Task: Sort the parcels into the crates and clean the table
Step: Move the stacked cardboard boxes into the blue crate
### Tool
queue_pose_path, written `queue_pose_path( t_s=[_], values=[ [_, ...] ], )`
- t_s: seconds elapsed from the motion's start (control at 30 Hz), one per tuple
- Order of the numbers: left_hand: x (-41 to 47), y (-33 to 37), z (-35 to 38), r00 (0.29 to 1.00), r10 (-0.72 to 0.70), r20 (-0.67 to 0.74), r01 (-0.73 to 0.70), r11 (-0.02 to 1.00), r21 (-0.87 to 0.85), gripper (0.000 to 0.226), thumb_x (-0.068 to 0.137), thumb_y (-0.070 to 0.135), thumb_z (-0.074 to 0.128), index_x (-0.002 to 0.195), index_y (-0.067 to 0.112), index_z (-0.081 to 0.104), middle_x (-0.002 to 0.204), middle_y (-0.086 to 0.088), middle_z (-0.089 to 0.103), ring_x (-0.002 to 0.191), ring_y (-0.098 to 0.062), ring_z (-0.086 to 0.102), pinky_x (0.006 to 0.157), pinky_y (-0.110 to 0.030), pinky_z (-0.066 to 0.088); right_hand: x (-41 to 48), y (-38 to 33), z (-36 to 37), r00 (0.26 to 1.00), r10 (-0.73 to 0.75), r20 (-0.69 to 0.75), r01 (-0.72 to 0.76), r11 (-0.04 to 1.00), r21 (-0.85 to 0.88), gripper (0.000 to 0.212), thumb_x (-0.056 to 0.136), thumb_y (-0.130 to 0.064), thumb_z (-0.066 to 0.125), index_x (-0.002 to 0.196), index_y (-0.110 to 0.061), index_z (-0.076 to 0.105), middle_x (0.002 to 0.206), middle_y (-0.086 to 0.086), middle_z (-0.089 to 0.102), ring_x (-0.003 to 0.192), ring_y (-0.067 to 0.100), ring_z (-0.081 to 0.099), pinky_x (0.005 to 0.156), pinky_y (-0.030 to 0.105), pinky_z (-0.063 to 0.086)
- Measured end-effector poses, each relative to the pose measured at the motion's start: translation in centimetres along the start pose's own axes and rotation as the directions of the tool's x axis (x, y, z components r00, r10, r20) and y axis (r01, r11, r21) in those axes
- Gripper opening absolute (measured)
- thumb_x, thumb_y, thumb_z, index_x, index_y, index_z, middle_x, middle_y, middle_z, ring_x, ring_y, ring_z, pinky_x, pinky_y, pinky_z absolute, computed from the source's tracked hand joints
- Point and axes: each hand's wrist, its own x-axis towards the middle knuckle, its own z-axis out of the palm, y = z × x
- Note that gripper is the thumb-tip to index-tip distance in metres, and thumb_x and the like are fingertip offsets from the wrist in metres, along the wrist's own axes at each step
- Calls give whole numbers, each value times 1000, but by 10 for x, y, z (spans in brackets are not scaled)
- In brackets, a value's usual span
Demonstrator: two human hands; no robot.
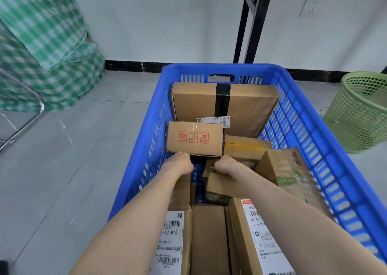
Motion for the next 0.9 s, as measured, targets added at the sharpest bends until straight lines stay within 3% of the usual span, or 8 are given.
queue_pose_path(
  t_s=[0.1,0.2,0.33,0.43,0.57,0.7,0.8,0.9],
  values=[
    [5,0,3,1000,17,-1,-17,996,-91,30,97,27,41,108,6,60,105,-10,58,91,-23,57,76,-32,47,8,7,1,996,-74,47,81,981,-175,32,96,-24,47,123,-8,53,125,11,57,111,25,54,88,30,43],
    [4,6,10,995,69,-69,-77,991,-112,29,98,29,40,96,7,59,99,-10,58,85,-24,57,75,-35,48,16,10,8,996,-85,15,86,972,-217,51,91,-38,57,133,-11,45,136,11,47,121,26,48,98,34,43],
    [2,16,10,977,91,-193,-121,982,-148,20,98,22,41,99,7,56,100,-11,57,83,-24,53,69,-34,44,26,8,16,996,-81,-44,59,926,-373,78,83,-51,64,142,-11,33,152,10,18,138,30,20,110,42,29],
    [0,19,7,974,16,-225,-58,982,-181,20,96,16,42,112,5,49,109,-14,55,95,-29,56,73,-35,44,36,8,19,993,-90,-77,44,883,-467,66,86,-36,65,140,-12,35,151,11,16,136,32,19,110,43,29],
    [0,15,4,963,-78,-256,11,968,-252,40,95,13,43,131,6,28,111,-15,55,99,-31,57,81,-40,50,43,10,19,996,-82,-44,47,852,-521,65,89,-24,62,144,-12,28,151,14,19,135,35,27,110,45,31],
    [-3,6,8,975,-12,-223,-53,957,-284,70,92,9,45,144,29,4,118,-13,47,91,-22,54,79,-37,51,44,9,20,989,-144,-16,104,784,-612,62,91,-17,57,145,-13,27,146,15,35,133,36,35,108,44,32],
    [-7,2,4,981,29,-190,-75,967,-242,78,91,6,46,148,34,1,142,-15,27,95,-20,50,78,-31,48,41,2,22,983,-184,10,140,715,-685,61,90,-7,53,145,-12,26,142,18,40,131,36,39,108,46,33],
    [-10,2,0,984,12,-177,-49,978,-203,78,92,6,44,149,35,1,149,-15,13,107,-25,50,82,-30,45,37,-1,18,973,-233,5,163,666,-728,58,88,-6,55,141,-13,30,136,18,45,126,36,44,106,47,36]
  ],
)
